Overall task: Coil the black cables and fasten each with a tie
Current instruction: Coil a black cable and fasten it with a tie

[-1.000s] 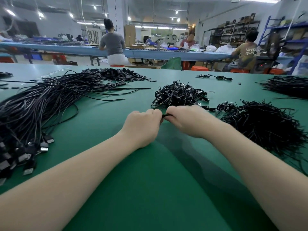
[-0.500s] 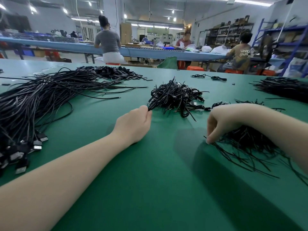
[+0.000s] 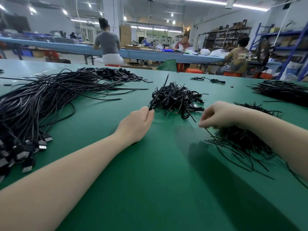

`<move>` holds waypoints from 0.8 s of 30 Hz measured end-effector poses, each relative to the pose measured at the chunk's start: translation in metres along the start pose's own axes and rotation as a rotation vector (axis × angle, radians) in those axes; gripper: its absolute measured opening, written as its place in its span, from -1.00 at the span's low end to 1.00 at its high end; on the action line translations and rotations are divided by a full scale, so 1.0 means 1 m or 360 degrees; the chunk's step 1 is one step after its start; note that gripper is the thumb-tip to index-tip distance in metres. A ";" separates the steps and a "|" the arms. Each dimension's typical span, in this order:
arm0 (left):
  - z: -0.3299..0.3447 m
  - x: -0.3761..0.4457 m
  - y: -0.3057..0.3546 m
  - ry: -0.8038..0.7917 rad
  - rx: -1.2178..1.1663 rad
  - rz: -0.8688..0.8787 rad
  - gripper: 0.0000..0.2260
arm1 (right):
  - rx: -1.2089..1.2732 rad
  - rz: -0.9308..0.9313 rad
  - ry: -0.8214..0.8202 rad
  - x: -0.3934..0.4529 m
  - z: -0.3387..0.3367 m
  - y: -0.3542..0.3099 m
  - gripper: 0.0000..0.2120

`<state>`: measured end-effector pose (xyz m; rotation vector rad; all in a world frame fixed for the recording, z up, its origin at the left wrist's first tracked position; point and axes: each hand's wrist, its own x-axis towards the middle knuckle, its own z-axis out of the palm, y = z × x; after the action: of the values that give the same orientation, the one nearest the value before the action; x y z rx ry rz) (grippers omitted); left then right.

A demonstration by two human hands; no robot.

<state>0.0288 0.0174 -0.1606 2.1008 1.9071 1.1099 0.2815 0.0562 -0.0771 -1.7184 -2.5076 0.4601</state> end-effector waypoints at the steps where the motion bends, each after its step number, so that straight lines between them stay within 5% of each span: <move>1: 0.000 0.001 -0.001 -0.0032 -0.0105 0.0014 -0.64 | 0.0151 -0.0051 0.0208 0.000 -0.001 -0.004 -0.90; 6: 0.003 0.005 -0.008 -0.0206 -0.0715 -0.0116 -0.65 | 0.0722 -0.0438 0.0935 0.003 0.010 -0.039 -0.92; 13: 0.002 0.009 -0.006 -0.0197 -0.0744 -0.0129 -0.73 | 0.0510 -0.0838 0.1050 0.018 0.037 -0.083 -0.95; 20: 0.003 0.009 0.001 -0.0188 -0.0161 0.0000 -0.69 | 0.0416 -0.1002 0.0951 0.012 0.045 -0.098 -0.96; 24: 0.012 0.004 0.016 -0.0164 0.0657 0.0092 -0.67 | 0.0071 -0.0970 0.0752 0.003 0.028 -0.100 -0.99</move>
<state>0.0485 0.0222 -0.1588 2.3712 2.1871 0.6382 0.1846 0.0201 -0.0761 -0.8301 -2.4461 0.0469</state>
